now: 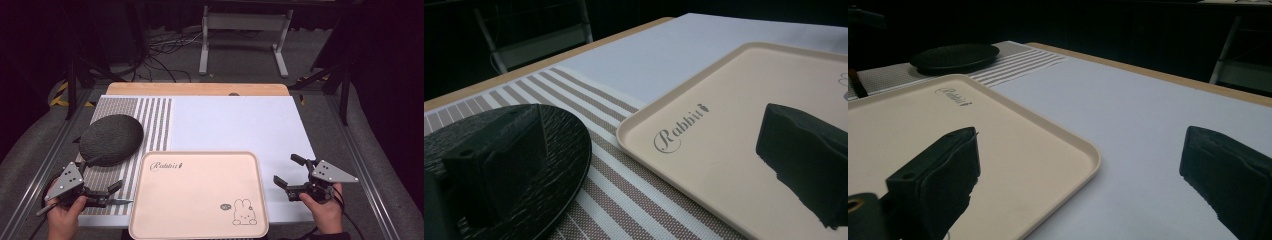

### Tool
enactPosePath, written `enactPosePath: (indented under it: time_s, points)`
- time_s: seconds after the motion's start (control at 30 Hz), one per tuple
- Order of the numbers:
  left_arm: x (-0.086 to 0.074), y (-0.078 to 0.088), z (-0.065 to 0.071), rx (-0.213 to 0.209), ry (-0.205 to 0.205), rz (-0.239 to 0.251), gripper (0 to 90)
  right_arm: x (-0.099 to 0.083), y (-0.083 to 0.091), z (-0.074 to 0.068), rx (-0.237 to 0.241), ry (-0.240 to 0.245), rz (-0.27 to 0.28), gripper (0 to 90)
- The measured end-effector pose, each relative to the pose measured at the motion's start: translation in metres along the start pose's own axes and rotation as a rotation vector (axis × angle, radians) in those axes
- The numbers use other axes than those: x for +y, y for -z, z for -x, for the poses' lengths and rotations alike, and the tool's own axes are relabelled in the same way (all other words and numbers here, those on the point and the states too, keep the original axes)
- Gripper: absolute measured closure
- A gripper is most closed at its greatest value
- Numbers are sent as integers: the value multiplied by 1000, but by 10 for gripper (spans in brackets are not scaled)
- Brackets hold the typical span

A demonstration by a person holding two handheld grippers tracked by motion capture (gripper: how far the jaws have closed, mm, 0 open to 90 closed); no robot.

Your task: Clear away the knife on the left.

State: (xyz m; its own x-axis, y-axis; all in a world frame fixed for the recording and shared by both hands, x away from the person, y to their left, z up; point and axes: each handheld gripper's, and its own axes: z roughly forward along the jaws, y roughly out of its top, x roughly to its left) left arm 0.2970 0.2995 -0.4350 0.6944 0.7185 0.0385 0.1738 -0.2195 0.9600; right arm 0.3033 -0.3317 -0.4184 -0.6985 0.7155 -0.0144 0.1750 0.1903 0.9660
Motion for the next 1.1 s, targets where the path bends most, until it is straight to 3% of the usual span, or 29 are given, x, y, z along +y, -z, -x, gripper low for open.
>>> enactPosePath:
  time_s: [0.03,0.1,0.13,0.27,0.5,0.67,0.83,1.0,1.1]
  points:
    - [0,0,0,0,0,0,7,0,1,0,-11,3,0,36]
    - [0,-1,-2,40,48,8,7,0,1,0,-14,5,-1,36]
    - [0,-1,-3,38,53,4,10,0,1,0,-16,7,-2,36]
    - [1,-2,-2,17,17,-13,7,0,0,0,-9,7,-7,36]
    - [1,-2,-1,-15,24,-6,7,0,0,0,-12,10,-4,36]
    - [3,-1,-2,-12,20,-17,6,-1,0,0,-4,13,-2,37]
    - [4,-3,-3,-62,34,-36,20,0,-1,0,-7,8,5,37]
    - [14,-1,-8,-74,-29,-193,54,0,-4,0,-3,6,-2,38]
    - [20,2,-9,-112,-55,-258,56,-1,-7,-1,7,6,-14,38]
